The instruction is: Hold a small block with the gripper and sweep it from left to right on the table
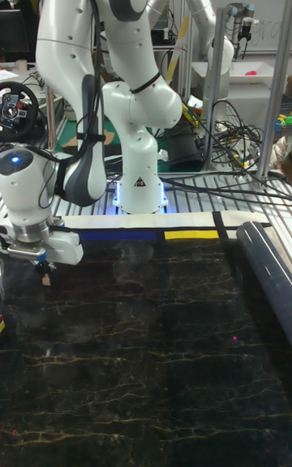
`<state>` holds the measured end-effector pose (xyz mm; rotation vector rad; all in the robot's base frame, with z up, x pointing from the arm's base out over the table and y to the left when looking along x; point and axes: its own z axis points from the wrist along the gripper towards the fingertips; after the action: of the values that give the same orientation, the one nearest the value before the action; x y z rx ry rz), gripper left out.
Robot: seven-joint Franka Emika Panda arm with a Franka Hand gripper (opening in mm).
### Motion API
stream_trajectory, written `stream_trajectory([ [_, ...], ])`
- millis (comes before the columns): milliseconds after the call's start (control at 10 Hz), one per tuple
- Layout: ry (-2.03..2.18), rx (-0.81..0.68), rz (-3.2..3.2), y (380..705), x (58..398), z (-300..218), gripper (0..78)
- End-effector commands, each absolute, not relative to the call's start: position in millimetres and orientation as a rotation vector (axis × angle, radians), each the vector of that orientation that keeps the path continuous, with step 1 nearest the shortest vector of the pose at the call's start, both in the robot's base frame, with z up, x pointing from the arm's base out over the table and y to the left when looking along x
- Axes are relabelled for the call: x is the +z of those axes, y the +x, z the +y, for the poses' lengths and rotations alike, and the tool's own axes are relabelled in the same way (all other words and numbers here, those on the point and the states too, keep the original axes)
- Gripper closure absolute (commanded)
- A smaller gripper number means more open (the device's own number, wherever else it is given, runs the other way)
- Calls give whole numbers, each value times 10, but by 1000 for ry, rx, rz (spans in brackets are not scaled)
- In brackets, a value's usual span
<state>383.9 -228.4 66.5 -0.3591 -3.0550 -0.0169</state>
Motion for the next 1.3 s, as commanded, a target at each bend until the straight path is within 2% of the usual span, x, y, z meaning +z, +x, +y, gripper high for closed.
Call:
stream_trajectory([
  [100, -356, -25, -3056, 3838, 688, -2265, 764],
  [700, -363, 24, -3052, 3828, 654, -2308, 764],
  [1300, -317, -30, -2986, 3823, 664, -2291, 764],
])
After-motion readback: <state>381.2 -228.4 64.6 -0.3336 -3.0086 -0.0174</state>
